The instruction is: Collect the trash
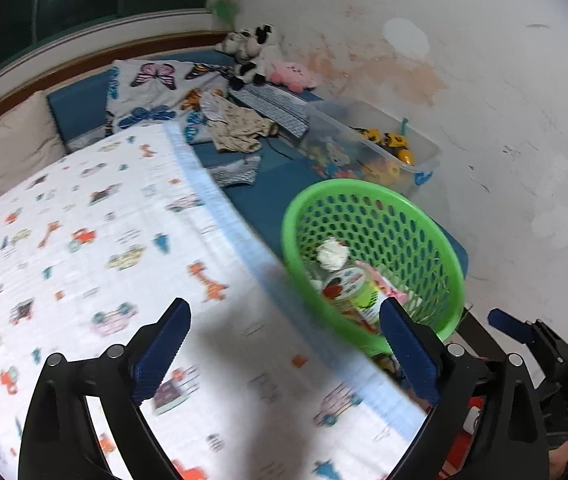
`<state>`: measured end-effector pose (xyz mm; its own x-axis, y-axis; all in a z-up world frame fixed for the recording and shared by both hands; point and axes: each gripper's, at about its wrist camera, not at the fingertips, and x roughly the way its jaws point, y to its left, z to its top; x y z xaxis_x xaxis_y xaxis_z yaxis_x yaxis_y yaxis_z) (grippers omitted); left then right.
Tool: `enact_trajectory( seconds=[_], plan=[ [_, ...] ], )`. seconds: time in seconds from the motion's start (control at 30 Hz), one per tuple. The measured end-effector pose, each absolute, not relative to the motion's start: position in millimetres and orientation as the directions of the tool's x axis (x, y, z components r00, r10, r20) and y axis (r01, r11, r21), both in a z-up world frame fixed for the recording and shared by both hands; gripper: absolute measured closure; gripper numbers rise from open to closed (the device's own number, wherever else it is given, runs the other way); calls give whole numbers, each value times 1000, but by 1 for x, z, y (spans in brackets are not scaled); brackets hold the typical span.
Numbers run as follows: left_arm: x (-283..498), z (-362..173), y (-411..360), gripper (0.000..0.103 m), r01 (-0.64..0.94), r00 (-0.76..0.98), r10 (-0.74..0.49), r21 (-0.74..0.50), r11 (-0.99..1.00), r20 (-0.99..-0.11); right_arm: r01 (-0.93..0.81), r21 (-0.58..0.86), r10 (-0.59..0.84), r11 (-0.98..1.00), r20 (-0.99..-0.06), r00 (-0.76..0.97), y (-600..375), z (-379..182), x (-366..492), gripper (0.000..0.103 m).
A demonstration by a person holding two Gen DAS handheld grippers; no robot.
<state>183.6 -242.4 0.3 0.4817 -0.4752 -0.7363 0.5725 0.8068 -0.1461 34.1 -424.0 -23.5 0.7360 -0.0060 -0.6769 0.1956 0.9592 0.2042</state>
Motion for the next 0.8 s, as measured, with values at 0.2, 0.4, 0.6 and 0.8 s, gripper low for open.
enact_trajectory(
  seconds=[0.2, 0.4, 0.6, 0.8],
  plan=[
    [173, 1, -200, 9, 520, 523, -440, -135, 843, -730, 170, 190, 7, 967, -685, 729, -399, -20, 31, 5],
    [160, -1, -161, 9, 466, 552, -409, -138, 874, -726, 137, 175, 19, 975, -679, 734, -376, -13, 26, 5],
    [147, -2, -132, 8, 419, 588, -377, -130, 899, -716, 112, 122, 1, 986, -683, 731, -355, -13, 22, 5],
    [131, -4, -119, 8, 403, 614, -348, -97, 910, -708, 108, 114, 0, 988, -686, 728, -345, -14, 18, 5]
  ],
)
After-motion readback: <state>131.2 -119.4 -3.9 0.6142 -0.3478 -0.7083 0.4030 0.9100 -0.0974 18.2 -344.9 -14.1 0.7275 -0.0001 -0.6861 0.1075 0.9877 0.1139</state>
